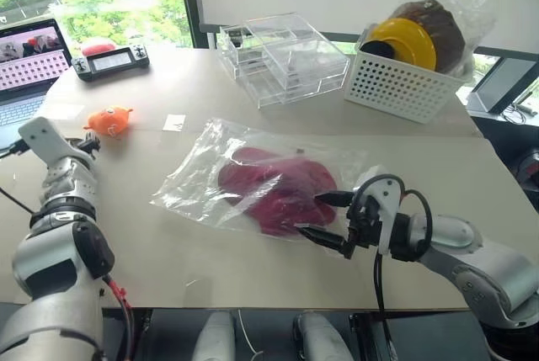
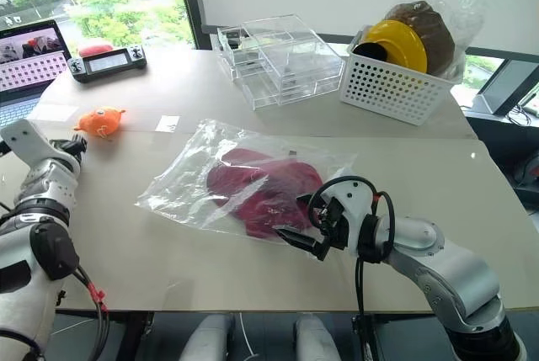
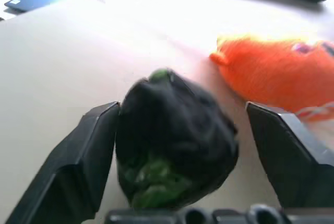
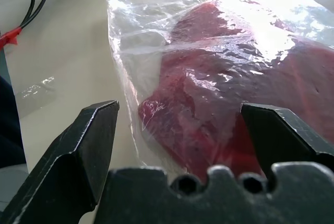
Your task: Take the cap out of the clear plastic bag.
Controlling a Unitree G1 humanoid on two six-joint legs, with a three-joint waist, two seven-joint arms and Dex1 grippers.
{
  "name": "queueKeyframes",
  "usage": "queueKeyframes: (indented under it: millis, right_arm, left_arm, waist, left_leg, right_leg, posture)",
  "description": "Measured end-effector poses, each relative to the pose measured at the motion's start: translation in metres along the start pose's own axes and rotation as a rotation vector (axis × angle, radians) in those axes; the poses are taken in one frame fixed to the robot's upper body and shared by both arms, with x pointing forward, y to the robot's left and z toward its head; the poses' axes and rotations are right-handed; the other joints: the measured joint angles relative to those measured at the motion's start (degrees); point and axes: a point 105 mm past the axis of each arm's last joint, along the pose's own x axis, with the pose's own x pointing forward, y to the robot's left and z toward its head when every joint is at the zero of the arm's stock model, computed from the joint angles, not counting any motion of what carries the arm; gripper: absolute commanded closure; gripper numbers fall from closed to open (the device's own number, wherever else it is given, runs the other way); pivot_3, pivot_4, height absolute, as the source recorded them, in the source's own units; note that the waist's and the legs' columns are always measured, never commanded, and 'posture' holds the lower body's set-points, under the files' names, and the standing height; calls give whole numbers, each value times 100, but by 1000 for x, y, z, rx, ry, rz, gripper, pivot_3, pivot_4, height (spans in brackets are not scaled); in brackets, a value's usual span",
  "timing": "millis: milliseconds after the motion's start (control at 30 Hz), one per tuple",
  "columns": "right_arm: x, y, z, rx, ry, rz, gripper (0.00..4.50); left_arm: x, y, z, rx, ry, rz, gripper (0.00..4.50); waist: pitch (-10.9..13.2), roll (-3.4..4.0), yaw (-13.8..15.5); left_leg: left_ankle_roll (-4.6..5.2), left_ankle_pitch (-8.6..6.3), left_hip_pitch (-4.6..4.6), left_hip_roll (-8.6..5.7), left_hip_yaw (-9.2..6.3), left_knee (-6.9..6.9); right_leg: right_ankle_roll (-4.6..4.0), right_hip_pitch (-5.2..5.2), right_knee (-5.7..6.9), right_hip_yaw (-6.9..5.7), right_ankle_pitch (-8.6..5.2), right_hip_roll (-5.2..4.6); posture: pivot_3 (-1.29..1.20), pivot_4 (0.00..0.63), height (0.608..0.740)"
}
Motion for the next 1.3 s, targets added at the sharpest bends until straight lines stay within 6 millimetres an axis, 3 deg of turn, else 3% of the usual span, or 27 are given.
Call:
queueKeyframes:
  millis: [100, 233, 333, 533, 600, 667, 700, 767, 833, 900, 1033, 1200, 1300]
  right_arm:
    - [-1, -2, -3, -1, 11, -23, 0]
    - [-1, -3, -4, 4, 10, -31, 0]
    - [0, -3, -3, 4, 7, -36, 0]
    - [3, 7, 9, 34, -71, 16, 0]
    - [8, 14, 24, 59, -157, 75, 0]
    - [13, 19, 39, 57, -215, 122, 0]
    - [15, 19, 39, 52, -210, 129, 0]
    - [24, 16, 30, 56, -158, 128, 0]
    - [29, 14, 22, 70, -125, 126, 0]
    - [31, 15, 19, 70, -108, 134, 0]
    - [32, 14, 19, 58, -105, 131, 0]
    - [29, 14, 19, 39, -104, 125, 0]
    - [31, 12, 18, -78, -59, 99, 0]
  left_arm:
    - [1, -10, 11, -20, -26, -38, 10]
    - [1, -14, 10, -21, -25, -66, 10]
    - [-1, -36, 19, -58, -56, -210, 10]
    - [-19, -96, 49, -117, -142, -646, 10]
    - [-43, -120, 39, -51, -91, -955, 10]
    - [-76, -132, 8, 26, 64, -1291, 10]
    - [-85, -128, -4, 65, 124, -1363, 10]
    - [-101, -95, -41, 199, 339, -1447, 10]
    - [-103, -75, -53, 256, 437, -1422, 10]
    - [-100, -62, -46, 350, 452, -1388, 10]
    - [-93, -56, -30, 424, 387, -1332, 10]
    - [-90, -62, -47, 428, 384, -1287, 10]
    - [-86, -65, -50, 424, 370, -1244, 10]
  waist:
    - [0, 0, -25]
    - [0, 0, -75]
    - [0, -1, -71]
    - [-1, -1, -52]
    - [-1, 0, -106]
    - [-1, 2, -194]
    - [-2, 2, -243]
    - [-2, 2, -400]
    - [-1, 1, -415]
    - [-1, 0, -349]
    - [-1, 1, -246]
    - [-1, 0, -149]
    - [-1, 0, -154]
  left_leg:
    - [0, 0, 2, 0, 1, -1]
    - [0, 0, 2, 0, 1, -1]
    - [-1, 1, -1, 0, 0, 0]
    - [-2, 1, 0, -1, 0, -1]
    - [-4, 2, 2, -1, 2, -2]
    - [-4, 3, 6, 0, 2, -2]
    - [-4, 3, 10, 1, 5, -4]
    - [-3, 3, 13, 6, 8, -15]
    - [-2, 3, 8, 8, 1, -13]
    - [-2, 3, 6, 7, -7, -6]
    - [-2, 3, 13, 6, -7, 7]
    - [-2, 3, 10, 6, -11, 10]
    - [-2, 3, 9, 6, -11, 12]
  right_leg:
    - [-1, 0, 1, 2, 0, 0]
    - [-1, -1, 4, 2, 1, 0]
    - [-2, -1, 3, 0, 1, 0]
    - [-2, 0, 4, 0, 1, 0]
    - [-4, 1, 10, 3, 2, 1]
    - [-5, 2, 15, 4, 2, 1]
    - [-6, 2, 14, 9, 3, 2]
    - [-15, -13, 31, 15, -2, 7]
    - [-26, -26, 55, 10, -10, 10]
    - [-28, -30, 70, 4, -16, 11]
    - [-17, -12, 69, 3, -22, 8]
    - [-19, -13, 70, -3, -21, 9]
    - [-18, -14, 69, -4, -21, 8]
  posture:
    - [0, 150, 735]
    - [0, 150, 735]
    - [0, 150, 735]
    - [0, 150, 735]
    - [0, 150, 735]
    - [0, 150, 735]
    - [0, 150, 735]
    - [0, 150, 735]
    - [0, 150, 735]
    - [0, 150, 735]
    - [0, 150, 735]
    - [0, 150, 735]
    - [0, 150, 735]
